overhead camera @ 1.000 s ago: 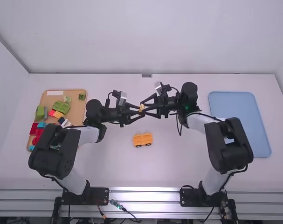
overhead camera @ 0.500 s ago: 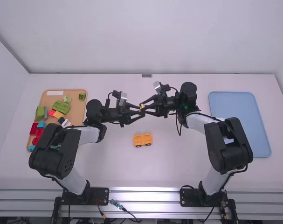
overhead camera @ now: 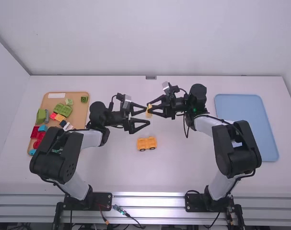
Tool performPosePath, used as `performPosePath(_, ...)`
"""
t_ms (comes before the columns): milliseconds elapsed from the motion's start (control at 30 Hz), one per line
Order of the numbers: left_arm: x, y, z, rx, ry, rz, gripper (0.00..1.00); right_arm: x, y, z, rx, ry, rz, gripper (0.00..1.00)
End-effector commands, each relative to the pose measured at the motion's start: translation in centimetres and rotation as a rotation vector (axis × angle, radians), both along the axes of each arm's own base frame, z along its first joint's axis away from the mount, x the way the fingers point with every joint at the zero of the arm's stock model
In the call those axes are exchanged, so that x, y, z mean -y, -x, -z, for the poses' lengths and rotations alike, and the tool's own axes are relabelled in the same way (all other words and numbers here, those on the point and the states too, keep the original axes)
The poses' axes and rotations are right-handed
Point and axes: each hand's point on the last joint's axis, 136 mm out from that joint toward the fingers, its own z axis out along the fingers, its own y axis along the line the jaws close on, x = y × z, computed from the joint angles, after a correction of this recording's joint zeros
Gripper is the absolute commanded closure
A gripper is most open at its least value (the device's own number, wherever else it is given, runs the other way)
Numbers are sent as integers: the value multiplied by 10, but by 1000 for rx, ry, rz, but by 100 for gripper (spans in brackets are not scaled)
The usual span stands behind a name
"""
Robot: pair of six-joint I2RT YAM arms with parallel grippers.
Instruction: Assemble lego blocks to make yellow taxi
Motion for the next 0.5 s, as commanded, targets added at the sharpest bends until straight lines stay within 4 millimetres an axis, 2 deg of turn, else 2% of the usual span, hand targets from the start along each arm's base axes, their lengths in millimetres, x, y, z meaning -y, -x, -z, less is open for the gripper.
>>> performPosePath(0,-6,-2,5,-29,-11,-1,1,7,-7,-7,34,-9,12,100)
performPosePath(100,-15,3,18,17,-47,36,1,14,-17,-9,40,-14,60,100)
performPosePath(300,-32,-11,42,-50,-99,-53,1,30,-42,-6,24,-14,183,100)
performPosePath(400,-38,-17,50,-106,-115,-81,1,43,-67,8,-10,14,324,100)
performPosePath(467,-38,-17,51,-112,-122,-74,1,47,-77,16,-27,39,384,100)
